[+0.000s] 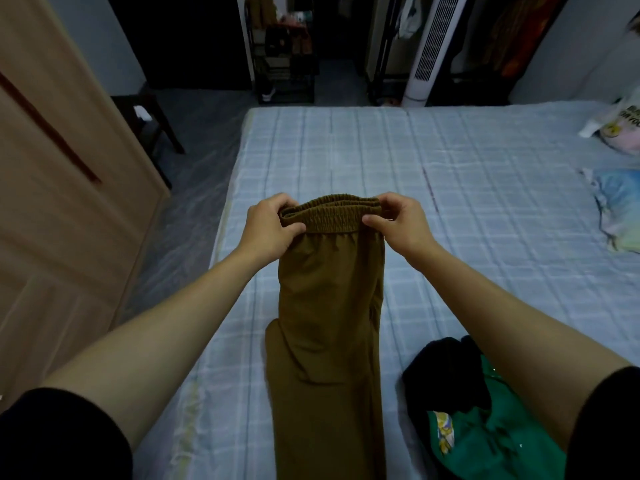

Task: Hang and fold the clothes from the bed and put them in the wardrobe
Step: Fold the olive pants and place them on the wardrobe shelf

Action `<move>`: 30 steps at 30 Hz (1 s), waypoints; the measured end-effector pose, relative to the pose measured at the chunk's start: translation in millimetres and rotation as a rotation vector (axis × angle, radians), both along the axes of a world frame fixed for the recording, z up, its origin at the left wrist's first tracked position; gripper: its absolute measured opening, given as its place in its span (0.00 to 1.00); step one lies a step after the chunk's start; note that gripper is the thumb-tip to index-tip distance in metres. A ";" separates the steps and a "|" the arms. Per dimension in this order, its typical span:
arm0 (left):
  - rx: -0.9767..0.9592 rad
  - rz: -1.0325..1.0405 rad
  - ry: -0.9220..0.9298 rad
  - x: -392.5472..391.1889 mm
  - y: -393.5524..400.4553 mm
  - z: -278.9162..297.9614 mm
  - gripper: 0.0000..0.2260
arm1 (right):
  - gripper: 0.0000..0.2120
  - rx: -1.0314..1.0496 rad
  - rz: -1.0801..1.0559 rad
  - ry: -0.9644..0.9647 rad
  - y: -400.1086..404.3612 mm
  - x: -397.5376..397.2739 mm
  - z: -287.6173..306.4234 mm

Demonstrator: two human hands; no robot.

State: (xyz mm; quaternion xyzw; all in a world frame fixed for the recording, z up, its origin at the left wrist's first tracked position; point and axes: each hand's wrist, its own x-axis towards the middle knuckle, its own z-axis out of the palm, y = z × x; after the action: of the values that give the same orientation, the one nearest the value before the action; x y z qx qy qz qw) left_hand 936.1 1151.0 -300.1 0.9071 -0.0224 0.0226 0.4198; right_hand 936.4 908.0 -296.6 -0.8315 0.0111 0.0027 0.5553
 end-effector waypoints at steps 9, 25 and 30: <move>0.063 -0.093 -0.073 -70.1 -2.4 10.3 0.10 | 0.10 -0.095 0.084 -0.058 -12.4 -70.4 13.9; 0.159 -0.335 -0.161 -301.8 12.0 -43.2 0.12 | 0.12 -0.404 0.252 -0.150 -19.1 -316.5 -44.4; 0.232 -0.384 -0.137 -369.2 8.9 -87.1 0.14 | 0.10 -0.505 0.379 -0.155 -26.8 -383.5 -93.2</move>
State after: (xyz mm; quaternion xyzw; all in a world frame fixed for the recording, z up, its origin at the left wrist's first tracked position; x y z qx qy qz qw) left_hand 566.9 1159.9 -387.2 0.9247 -0.2253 0.0013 0.3068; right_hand 552.9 881.2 -389.7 -0.9280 -0.1861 0.0398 0.3204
